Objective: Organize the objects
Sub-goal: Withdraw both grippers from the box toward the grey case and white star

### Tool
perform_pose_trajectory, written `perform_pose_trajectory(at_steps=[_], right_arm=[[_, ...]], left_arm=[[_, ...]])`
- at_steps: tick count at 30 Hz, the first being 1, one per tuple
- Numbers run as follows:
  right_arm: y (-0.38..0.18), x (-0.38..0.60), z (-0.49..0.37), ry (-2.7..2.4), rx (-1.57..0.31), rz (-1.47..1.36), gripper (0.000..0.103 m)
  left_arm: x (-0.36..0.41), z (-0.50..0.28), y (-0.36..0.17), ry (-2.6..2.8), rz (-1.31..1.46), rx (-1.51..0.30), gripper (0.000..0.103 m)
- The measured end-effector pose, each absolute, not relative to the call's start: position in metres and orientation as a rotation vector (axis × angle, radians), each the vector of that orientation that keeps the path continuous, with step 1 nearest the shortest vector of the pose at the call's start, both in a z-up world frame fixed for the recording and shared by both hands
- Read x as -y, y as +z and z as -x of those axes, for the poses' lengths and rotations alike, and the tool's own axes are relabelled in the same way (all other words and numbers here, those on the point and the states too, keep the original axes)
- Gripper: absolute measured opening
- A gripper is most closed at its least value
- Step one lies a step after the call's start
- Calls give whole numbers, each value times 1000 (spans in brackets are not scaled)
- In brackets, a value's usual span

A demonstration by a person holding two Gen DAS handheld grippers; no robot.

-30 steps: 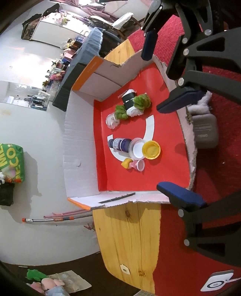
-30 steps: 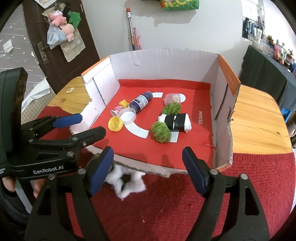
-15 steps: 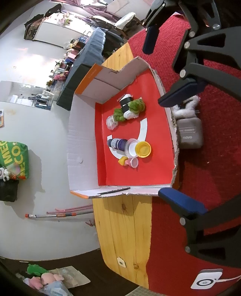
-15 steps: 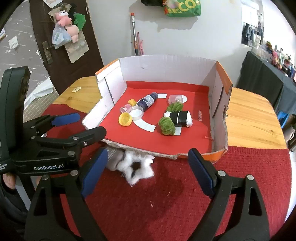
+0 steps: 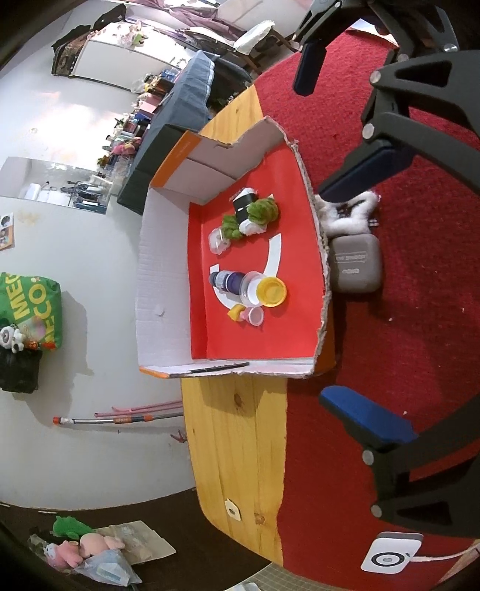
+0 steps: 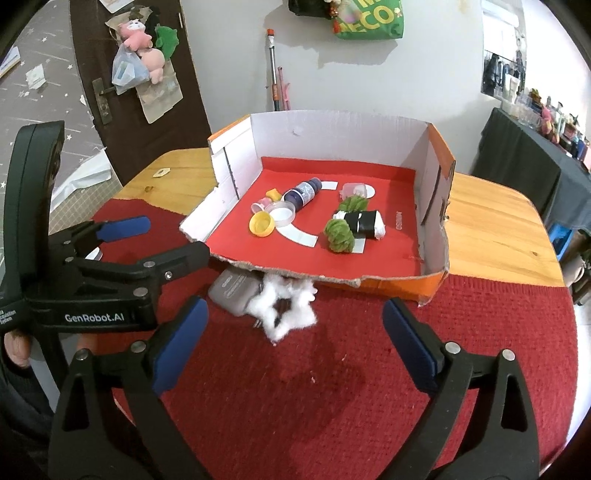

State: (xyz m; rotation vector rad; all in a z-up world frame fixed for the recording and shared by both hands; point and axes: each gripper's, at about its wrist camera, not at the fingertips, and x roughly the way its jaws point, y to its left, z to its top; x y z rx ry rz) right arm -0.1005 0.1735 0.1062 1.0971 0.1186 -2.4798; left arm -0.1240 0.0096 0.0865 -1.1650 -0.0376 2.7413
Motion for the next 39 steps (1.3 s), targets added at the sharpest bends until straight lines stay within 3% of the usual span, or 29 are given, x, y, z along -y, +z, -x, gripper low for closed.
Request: perform_pose_trajectory(at_steps=[21, 39], right_arm=[[72, -174, 88, -2448, -115, -1180, 97], [39, -159, 122, -2459, -234, -1260, 97]], left_arm=[[-5, 110, 59, 2724, 1237, 18, 103], [10, 123, 33, 2711, 1335, -22, 102]])
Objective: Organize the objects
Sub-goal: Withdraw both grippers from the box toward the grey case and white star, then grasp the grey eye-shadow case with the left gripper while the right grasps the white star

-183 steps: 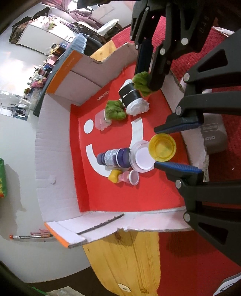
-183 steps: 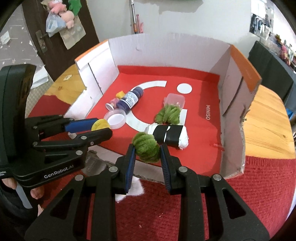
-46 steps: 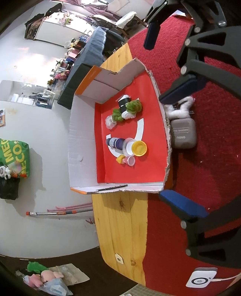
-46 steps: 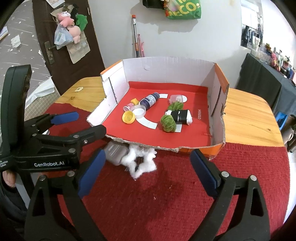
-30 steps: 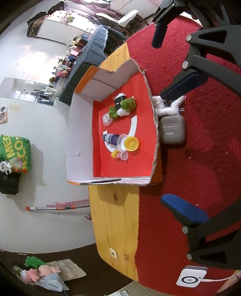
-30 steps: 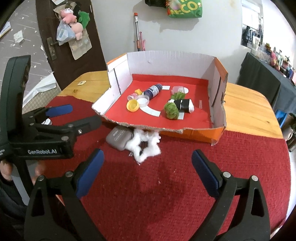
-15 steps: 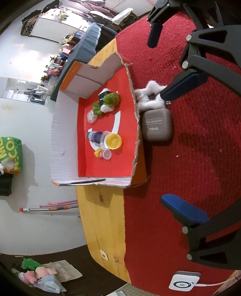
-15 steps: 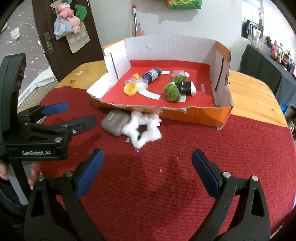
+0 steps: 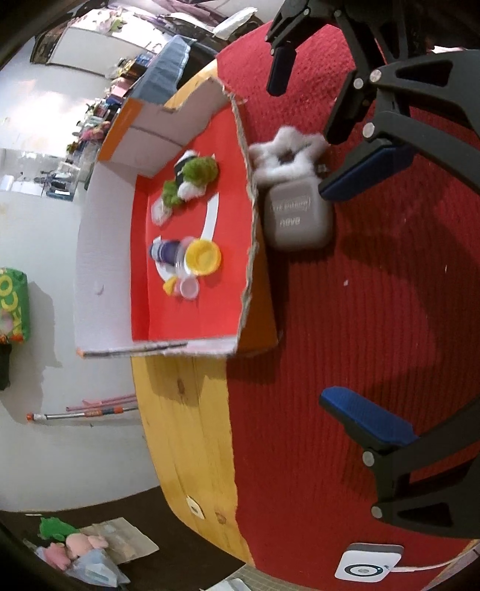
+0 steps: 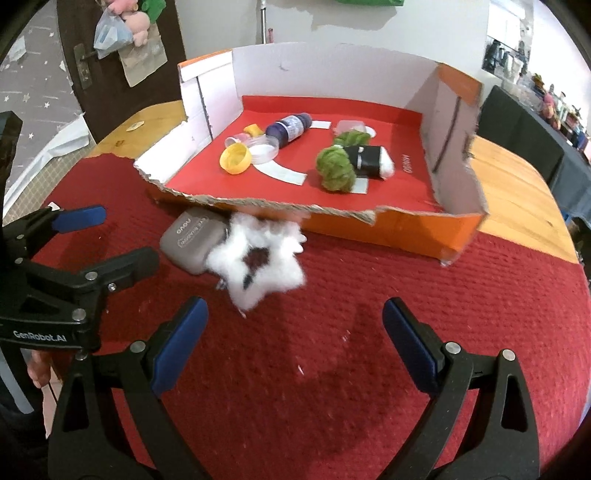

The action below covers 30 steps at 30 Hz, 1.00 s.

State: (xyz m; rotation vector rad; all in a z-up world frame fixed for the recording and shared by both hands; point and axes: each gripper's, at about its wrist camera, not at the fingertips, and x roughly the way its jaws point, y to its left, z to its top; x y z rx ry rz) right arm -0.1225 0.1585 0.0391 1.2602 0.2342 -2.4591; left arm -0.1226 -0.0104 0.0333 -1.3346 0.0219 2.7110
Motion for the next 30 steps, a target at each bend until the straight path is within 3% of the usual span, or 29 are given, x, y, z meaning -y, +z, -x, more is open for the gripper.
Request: perform_pose_trajectory(at_steps=[8, 22, 30], right_arm=[[23, -149, 132, -2472, -326, -1290, 97], [51, -205, 121, -2585, -49, -1235, 97], [42, -178, 129, -2501, -147, -1245, 96]], left_arm=[[15, 128, 28, 2701, 1358, -15, 102], [-16, 127, 27, 2630, 1324, -81, 102], [-15, 130, 21, 2625, 1344, -96, 98]])
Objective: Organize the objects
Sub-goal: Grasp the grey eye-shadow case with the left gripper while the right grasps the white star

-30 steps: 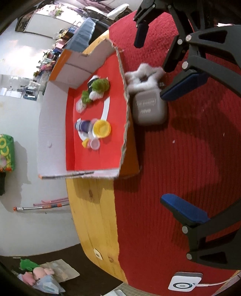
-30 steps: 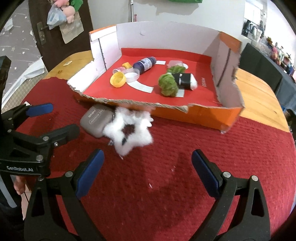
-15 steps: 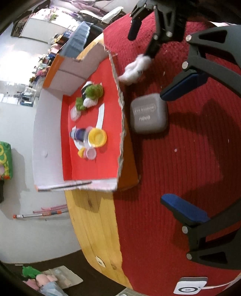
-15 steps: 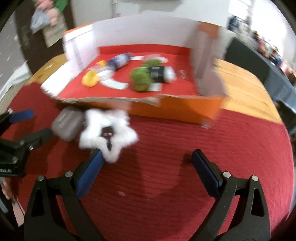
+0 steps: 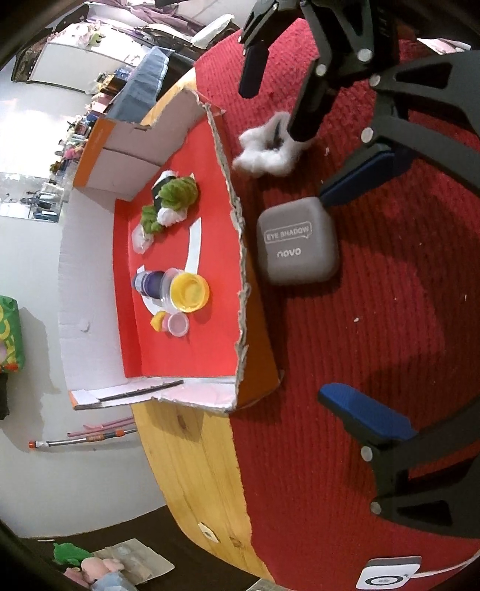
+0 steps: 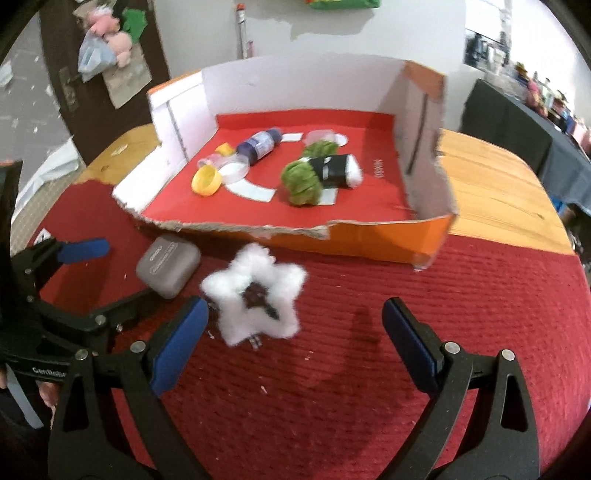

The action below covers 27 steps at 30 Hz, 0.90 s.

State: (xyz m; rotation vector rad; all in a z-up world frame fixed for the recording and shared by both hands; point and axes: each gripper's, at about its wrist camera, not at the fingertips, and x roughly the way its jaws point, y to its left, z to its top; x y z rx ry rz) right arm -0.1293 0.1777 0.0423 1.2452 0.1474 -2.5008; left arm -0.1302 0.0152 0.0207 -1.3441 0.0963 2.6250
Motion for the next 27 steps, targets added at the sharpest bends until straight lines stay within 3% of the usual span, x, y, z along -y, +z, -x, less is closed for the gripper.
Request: perform_pose_trajectory(at_steps=[12, 14, 22, 27], right_arm=[[29, -165, 142, -2431, -239, -1254, 94], [26, -166, 142, -2461, -266, -1255, 88], [27, -176, 143, -2504, -270, -1241, 79], [29, -171, 142, -2486, -288, -1212, 57]], left_arm=[[-4, 133, 25, 2596, 1327, -36, 93], [-8, 133, 25, 2593, 1322, -38, 93], [-33, 139, 19, 2574, 1321, -112, 92], [-28, 141, 16, 2579, 1345, -89, 79]])
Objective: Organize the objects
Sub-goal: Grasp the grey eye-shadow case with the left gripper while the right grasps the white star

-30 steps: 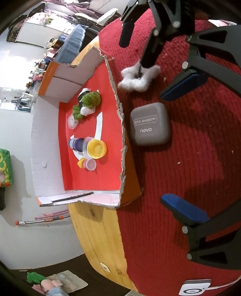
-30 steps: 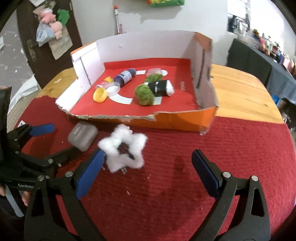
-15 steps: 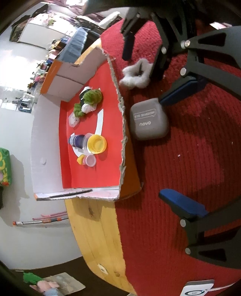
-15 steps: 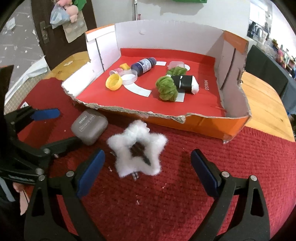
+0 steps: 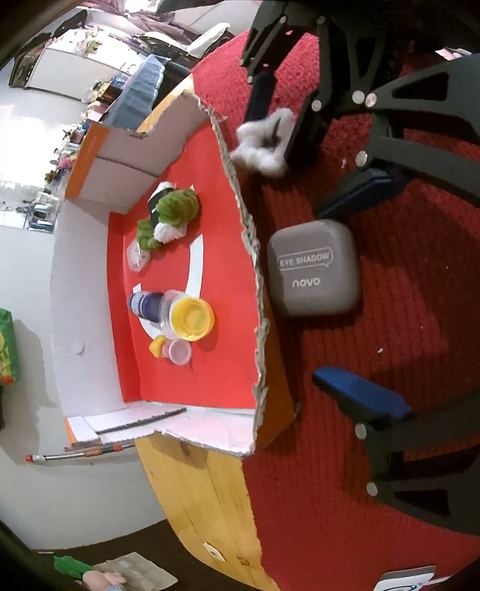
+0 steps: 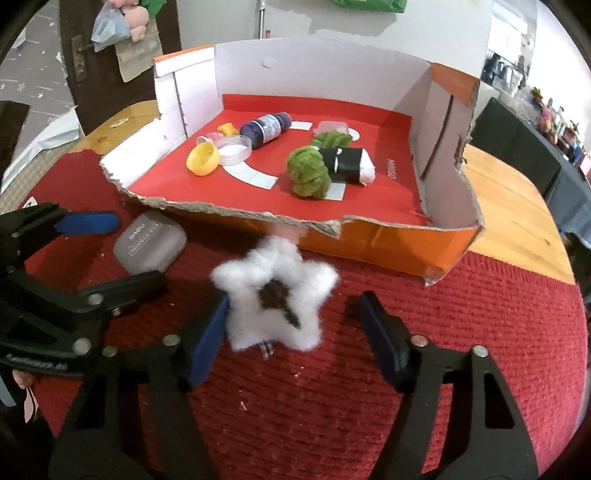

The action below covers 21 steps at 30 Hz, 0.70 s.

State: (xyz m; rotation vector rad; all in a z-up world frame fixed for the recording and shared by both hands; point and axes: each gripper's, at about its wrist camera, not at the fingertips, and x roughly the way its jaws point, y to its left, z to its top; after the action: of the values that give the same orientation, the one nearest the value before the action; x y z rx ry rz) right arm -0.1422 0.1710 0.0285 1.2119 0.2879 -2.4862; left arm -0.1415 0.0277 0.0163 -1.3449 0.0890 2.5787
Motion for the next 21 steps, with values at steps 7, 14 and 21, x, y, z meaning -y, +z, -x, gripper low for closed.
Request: perform_pose_trajectory(at_steps=[7, 14, 21], right_arm=[[31, -172, 138, -2470, -238, -1213, 44], [38, -177, 129, -2463, -175, -1209, 42], [48, -172, 118, -2460, -172, -1179, 42]], left_arm=[[-33, 134, 21, 2537, 1318, -82, 53], [-27, 130, 25, 2531, 1317, -19, 53], [-25, 121, 30, 2543, 1297, -19, 53]])
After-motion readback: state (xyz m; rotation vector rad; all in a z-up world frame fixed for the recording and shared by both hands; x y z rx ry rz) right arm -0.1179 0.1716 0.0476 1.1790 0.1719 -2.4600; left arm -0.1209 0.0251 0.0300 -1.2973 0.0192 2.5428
